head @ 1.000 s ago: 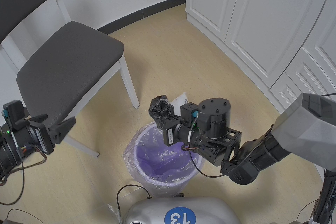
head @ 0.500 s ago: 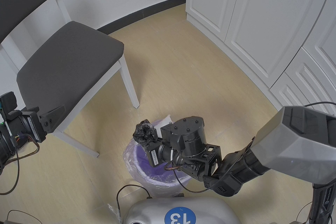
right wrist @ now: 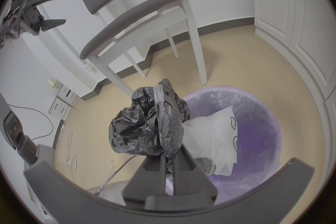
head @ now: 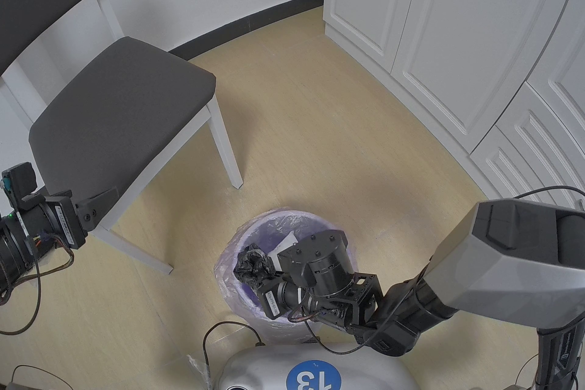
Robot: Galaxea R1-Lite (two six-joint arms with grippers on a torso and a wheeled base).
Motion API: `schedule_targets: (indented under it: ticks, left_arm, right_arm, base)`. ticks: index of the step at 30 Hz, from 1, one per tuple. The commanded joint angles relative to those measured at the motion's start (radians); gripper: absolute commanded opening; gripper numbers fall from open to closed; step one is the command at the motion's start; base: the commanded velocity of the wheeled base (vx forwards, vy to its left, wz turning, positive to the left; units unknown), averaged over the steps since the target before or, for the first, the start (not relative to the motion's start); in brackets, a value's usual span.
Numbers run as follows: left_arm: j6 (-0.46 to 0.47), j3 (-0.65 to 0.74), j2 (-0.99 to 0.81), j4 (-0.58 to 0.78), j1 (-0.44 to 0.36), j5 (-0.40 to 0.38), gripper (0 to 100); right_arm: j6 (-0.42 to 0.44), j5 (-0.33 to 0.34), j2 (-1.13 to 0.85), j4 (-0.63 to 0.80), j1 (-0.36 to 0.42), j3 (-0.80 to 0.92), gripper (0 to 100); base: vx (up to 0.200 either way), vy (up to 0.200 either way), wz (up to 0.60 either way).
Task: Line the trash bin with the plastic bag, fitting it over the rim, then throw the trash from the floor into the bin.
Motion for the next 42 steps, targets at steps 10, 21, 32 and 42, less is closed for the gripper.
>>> schedule_targets:
  ticks: [10, 21, 32, 42]
  left_arm:
    - [-0.002, 0.004, 0.013, 0.0, -0.001, 0.002, 100]
    - [-0.002, 0.004, 0.025, -0.001, 0.0, 0.002, 100]
    - [0.0, 0.021, 0.031, -0.035, 0.0, 0.002, 100]
    - [0.0, 0.022, 0.033, -0.043, 0.0, 0.0, 100]
  right_arm:
    - [0.006, 0.051, 0.012, 0.026, -0.034, 0.033, 0]
    - [0.046, 0.147, 0.066, 0.237, -0.16, -0.166, 0]
    - [0.106, 0.146, 0.161, 0.245, -0.191, -0.331, 0]
    - [0.113, 0.158, 0.126, 0.18, -0.163, -0.196, 0]
  base:
    - [0.0, 0.0, 0.0]
    - [0.0, 0.0, 0.0]
    - [0.0, 0.0, 0.0]
    - [0.0, 0.0, 0.0]
